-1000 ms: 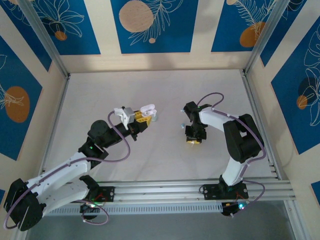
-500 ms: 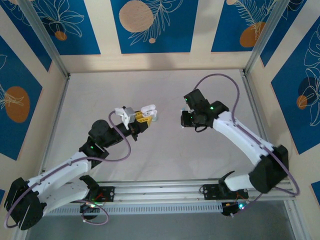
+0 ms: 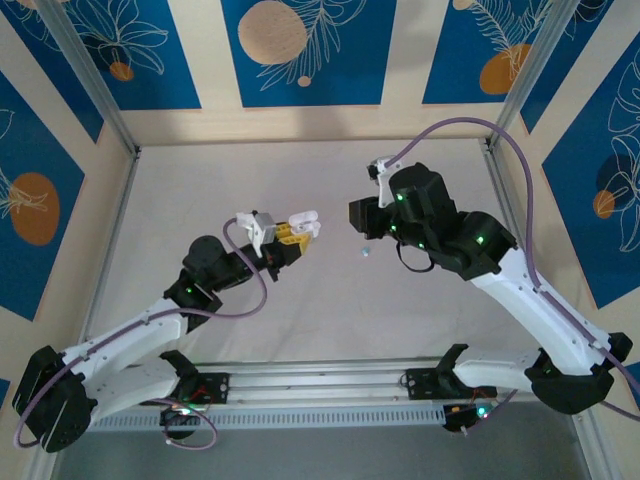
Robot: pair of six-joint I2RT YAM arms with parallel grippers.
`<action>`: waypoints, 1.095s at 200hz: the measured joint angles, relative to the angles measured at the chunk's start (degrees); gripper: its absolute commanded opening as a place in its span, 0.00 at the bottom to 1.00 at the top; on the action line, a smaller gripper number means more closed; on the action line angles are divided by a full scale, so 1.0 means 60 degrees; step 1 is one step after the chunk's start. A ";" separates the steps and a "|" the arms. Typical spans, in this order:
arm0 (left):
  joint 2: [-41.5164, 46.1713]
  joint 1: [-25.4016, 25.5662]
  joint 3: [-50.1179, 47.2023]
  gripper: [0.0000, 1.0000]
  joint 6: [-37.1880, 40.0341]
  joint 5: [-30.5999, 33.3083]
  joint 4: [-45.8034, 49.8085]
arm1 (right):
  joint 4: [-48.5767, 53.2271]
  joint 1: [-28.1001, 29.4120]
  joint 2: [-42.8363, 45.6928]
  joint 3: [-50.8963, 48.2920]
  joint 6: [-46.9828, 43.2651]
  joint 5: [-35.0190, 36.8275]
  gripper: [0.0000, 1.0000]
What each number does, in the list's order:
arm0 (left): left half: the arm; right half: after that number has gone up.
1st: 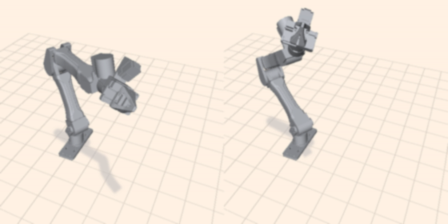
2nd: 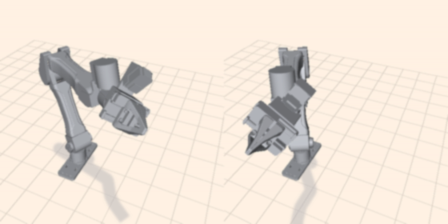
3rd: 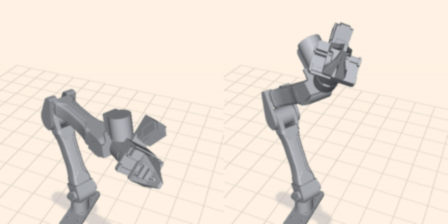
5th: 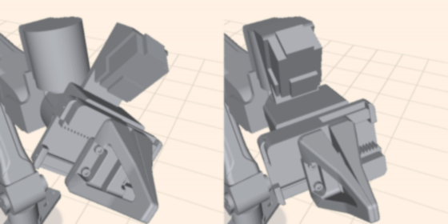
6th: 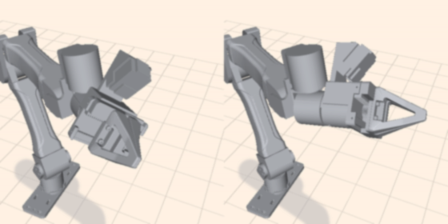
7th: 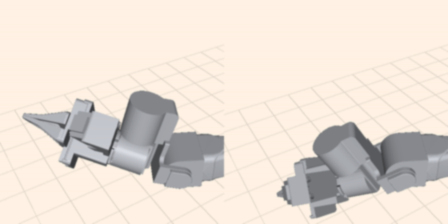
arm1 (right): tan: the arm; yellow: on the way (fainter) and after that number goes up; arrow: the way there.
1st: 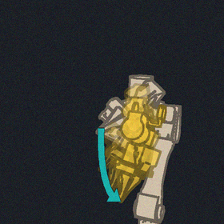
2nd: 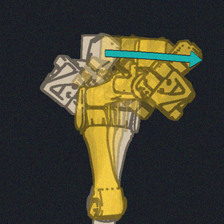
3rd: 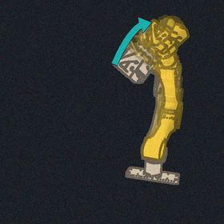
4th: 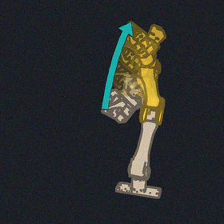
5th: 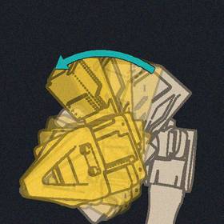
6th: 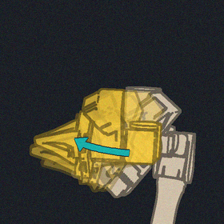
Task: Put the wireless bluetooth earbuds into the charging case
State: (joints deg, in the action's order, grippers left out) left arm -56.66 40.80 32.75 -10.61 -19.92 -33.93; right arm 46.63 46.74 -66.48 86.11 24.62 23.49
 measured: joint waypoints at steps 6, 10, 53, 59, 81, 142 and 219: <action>-0.0007 0.0000 0.0007 0.18 -0.0004 -0.0022 -0.0040 | -0.0025 0.0106 -0.0036 0.0047 -0.0051 0.0040 0.26; -0.0011 0.0000 0.0018 0.18 -0.0004 -0.0040 -0.0051 | -0.0058 0.0164 -0.0069 0.0066 -0.0080 0.0069 0.26; -0.0025 0.0000 0.0117 0.18 -0.0153 -0.0288 -0.0062 | -0.0630 0.0721 -0.0339 0.0087 -0.0393 0.0270 0.25; -0.0025 0.0000 0.0120 0.18 -0.0175 -0.0321 -0.0058 | -0.0685 0.0776 -0.0364 0.0087 -0.0423 0.0270 0.26; -0.0029 0.0000 0.0124 0.18 -0.0182 -0.0401 -0.0058 | -0.0933 0.0947 -0.0481 0.0087 -0.0543 0.0270 0.26; -0.0033 0.0000 0.0127 0.18 -0.0200 -0.0426 -0.0062 | -0.1173 0.1242 -0.0831 0.0087 -0.0794 0.0164 0.25; -0.0033 0.0000 0.0127 0.18 -0.0248 -0.0426 -0.0131 | -0.1348 0.1362 -0.1107 0.0087 -0.0962 -0.0007 0.25</action>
State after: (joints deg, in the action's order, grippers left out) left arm -56.86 40.80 33.52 -12.10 -22.48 -34.72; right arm 38.54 54.92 -73.12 86.63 18.85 23.44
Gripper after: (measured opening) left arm 0.196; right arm 0.255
